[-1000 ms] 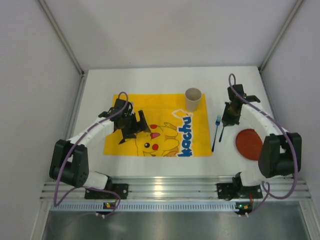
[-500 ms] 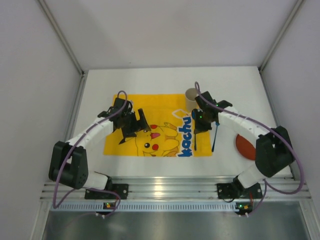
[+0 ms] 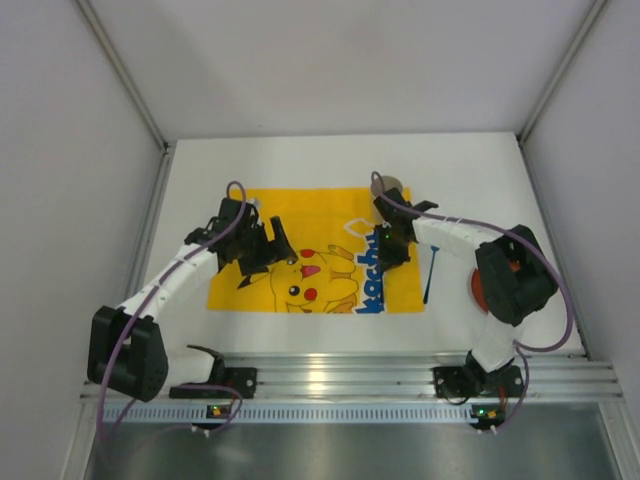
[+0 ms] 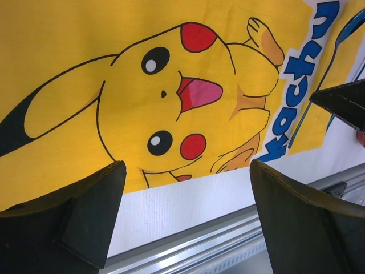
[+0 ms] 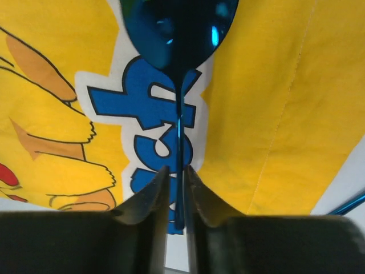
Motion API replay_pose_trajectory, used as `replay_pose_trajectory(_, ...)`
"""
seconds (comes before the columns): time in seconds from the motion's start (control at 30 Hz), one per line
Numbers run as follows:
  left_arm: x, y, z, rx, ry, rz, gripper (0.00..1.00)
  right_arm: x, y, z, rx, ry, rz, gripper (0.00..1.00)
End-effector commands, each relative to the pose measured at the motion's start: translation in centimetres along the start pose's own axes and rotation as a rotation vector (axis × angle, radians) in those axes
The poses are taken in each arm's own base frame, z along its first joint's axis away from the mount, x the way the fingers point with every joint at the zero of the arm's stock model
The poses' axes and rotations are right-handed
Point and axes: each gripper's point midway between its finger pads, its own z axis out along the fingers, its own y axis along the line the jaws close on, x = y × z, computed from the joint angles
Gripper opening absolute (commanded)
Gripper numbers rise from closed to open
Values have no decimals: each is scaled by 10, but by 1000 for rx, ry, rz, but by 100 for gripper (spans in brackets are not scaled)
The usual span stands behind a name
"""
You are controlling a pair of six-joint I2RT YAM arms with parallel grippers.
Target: Set the dinner table for one person
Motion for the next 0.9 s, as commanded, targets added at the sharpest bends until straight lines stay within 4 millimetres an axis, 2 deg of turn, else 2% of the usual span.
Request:
replay_pose_trajectory(0.0,2,1,-6,-9,-7,5,95,-19,17,-6,-28,-65,-2,19)
replay_pose_trajectory(0.03,2,1,-5,-10,-5,6,95,-19,16,-7,-26,-68,0,29)
replay_pose_trajectory(0.07,2,2,-5,-13,-4,8,95,-20,16,-11,-24,-77,0,35)
replay_pose_trajectory(0.1,2,2,-6,-12,-5,10,95,-22,16,-21,-27,-96,-1,43)
replay_pose_trajectory(0.17,1,2,-5,-15,-6,16,95,-28,11,-36,-3,-142,0,47)
replay_pose_trajectory(0.2,1,2,-5,-14,-7,15,95,-31,7,-54,2,-176,2,51)
replay_pose_trajectory(0.27,1,3,-5,-16,-6,16,95,-34,-12,-71,49,-225,19,54)
replay_pose_trajectory(0.3,1,3,-4,-16,-10,18,95,-35,-20,-87,52,-258,31,55)
replay_pose_trajectory(0.33,2,4,-3,-16,-4,16,95,-39,-40,-93,89,-278,66,55)
replay_pose_trajectory(0.4,2,3,-1,-7,-4,17,95,-32,-66,-99,118,-274,109,55)
replay_pose_trajectory(0.43,3,3,0,-7,1,16,95,-30,-78,-99,128,-263,130,53)
replay_pose_trajectory(0.47,4,3,1,-4,5,14,95,-27,-102,-95,159,-243,183,52)
replay_pose_trajectory(0.53,4,2,3,5,3,15,95,-22,-129,-88,200,-208,231,49)
replay_pose_trajectory(0.57,3,2,4,6,4,12,95,-20,-136,-80,218,-177,239,49)
replay_pose_trajectory(0.63,4,0,6,16,9,14,95,-18,-148,-71,247,-152,258,46)
replay_pose_trajectory(0.67,4,0,8,19,13,12,95,-18,-152,-60,254,-133,263,45)
replay_pose_trajectory(0.87,1,-4,10,27,25,25,95,-29,-155,-28,241,-94,291,40)
